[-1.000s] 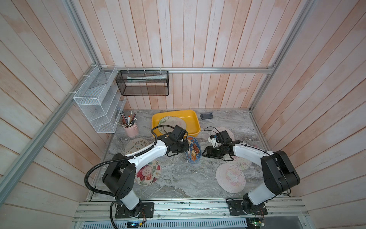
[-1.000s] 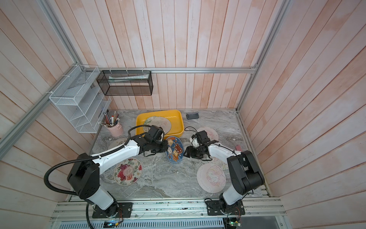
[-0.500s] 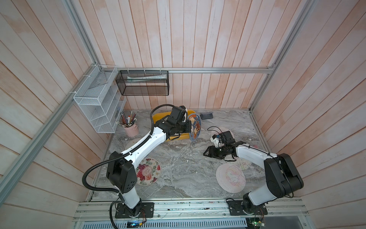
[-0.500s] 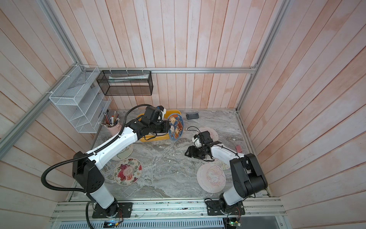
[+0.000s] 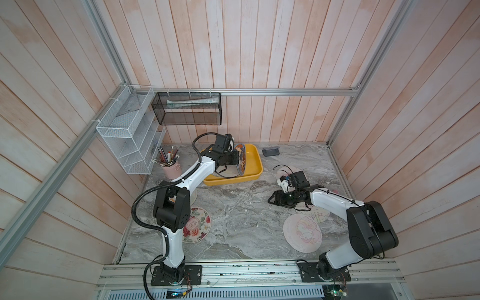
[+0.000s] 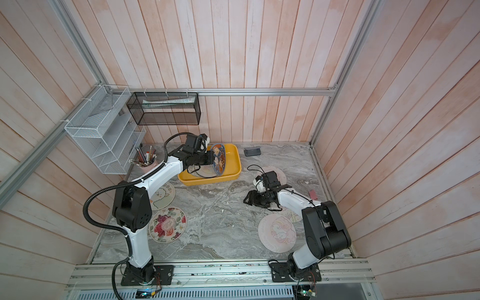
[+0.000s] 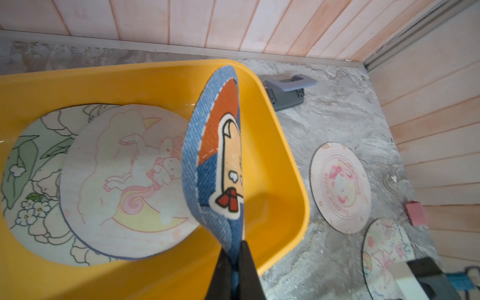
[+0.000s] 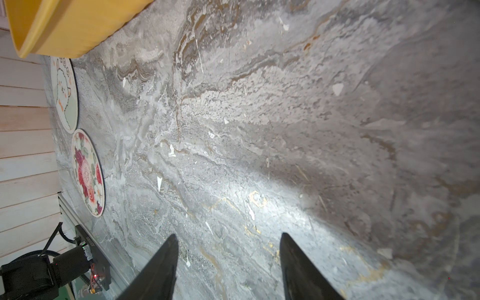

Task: Put the coasters into the storage box
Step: Place the coaster in the storage box.

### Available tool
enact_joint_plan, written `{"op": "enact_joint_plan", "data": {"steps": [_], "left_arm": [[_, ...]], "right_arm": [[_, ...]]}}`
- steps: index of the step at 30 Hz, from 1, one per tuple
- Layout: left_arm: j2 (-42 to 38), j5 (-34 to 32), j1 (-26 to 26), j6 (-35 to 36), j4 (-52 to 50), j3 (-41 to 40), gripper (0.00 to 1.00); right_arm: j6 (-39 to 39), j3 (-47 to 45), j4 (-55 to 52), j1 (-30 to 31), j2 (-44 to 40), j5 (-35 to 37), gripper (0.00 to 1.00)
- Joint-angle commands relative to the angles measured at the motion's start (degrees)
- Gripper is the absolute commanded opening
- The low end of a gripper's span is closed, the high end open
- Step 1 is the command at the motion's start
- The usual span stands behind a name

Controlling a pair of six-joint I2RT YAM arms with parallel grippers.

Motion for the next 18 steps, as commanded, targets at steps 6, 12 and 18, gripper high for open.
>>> {"op": "enact_joint_plan", "data": {"steps": [6, 12, 18], "left_arm": [[3.5, -2.3, 7.4, 3.4, 4.7, -3.7, 0.00], [5.3, -8.2, 9.2, 4.2, 1.1, -3.5, 0.69], [3.6, -8.8, 9.2, 3.1, 1.1, -4.7, 0.82]], "right_arm": [[-0.5, -0.2, -0.5, -0.6, -0.9, -0.4, 0.63], [-1.0, -0.1, -1.3, -1.8, -1.3, -0.4, 0.65], [-0.9, -0.5, -3.5, -3.5, -3.2, 1.7, 0.72]]}}
